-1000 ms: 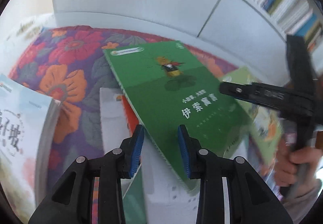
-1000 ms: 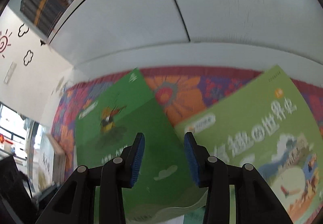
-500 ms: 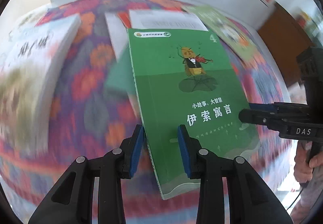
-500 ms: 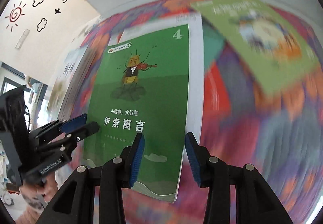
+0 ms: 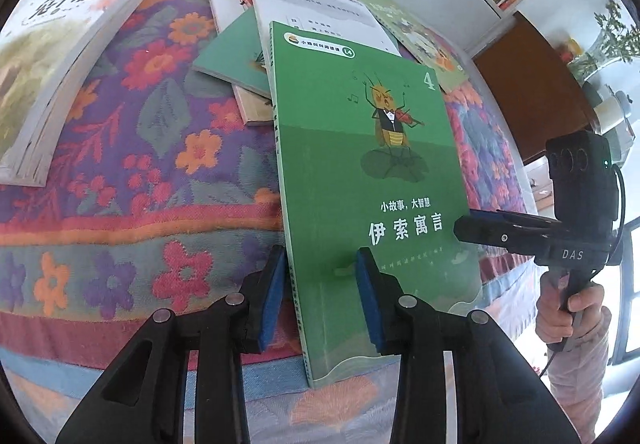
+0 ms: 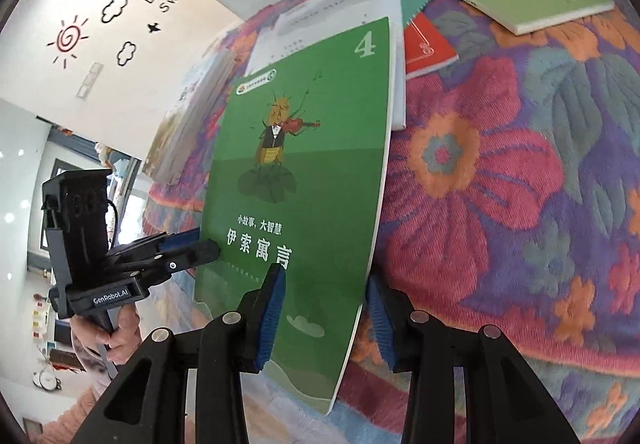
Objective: Organize books
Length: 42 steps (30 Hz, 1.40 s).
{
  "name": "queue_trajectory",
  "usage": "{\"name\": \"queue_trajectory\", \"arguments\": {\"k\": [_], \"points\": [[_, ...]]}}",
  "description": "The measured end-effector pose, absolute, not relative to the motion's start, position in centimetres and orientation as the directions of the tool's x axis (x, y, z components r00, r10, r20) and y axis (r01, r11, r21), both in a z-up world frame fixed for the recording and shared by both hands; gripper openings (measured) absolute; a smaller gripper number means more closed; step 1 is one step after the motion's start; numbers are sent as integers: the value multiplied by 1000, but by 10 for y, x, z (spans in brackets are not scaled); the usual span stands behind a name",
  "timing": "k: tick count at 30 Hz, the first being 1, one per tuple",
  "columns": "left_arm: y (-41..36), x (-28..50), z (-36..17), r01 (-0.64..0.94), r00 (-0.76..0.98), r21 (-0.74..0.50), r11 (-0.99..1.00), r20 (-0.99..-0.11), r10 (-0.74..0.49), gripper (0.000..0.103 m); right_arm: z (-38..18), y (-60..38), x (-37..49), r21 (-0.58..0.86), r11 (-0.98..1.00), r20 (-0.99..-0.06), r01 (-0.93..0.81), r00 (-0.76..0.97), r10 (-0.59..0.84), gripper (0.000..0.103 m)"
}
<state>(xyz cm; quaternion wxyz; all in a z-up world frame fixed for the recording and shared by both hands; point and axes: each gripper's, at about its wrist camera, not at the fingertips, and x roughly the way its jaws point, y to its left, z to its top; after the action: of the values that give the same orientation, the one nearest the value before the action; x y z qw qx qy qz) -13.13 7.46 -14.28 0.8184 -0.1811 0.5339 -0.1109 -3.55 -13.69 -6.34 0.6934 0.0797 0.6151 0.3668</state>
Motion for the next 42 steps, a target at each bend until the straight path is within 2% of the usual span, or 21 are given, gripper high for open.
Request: {"name": "queue_trajectory", "arguments": {"k": [4, 8, 16, 29, 42], "points": [[66, -136, -141, -25, 427, -375, 927, -842, -329, 34, -66, -126, -32, 567, 700, -781, -434, -15, 624, 39], [70, -135, -144, -40, 438, -407, 912, -828, -350, 35, -64, -126, -34, 556, 704, -787, -441, -6, 617, 39], [66, -139, -143, -62, 470, -389, 919, -824, -317, 35, -58, -112, -42, 457, 756, -841, -468, 48, 539, 40], [63, -135, -143, -47, 464, -368, 929, -831, -305, 36, -59, -112, -41, 448, 732, -842, -514, 34, 539, 40], [78, -137, -148, 77, 459, -433, 898, -784, -418, 34, -61, -115, -36, 494, 718, -825, -489, -4, 565, 40]]}}
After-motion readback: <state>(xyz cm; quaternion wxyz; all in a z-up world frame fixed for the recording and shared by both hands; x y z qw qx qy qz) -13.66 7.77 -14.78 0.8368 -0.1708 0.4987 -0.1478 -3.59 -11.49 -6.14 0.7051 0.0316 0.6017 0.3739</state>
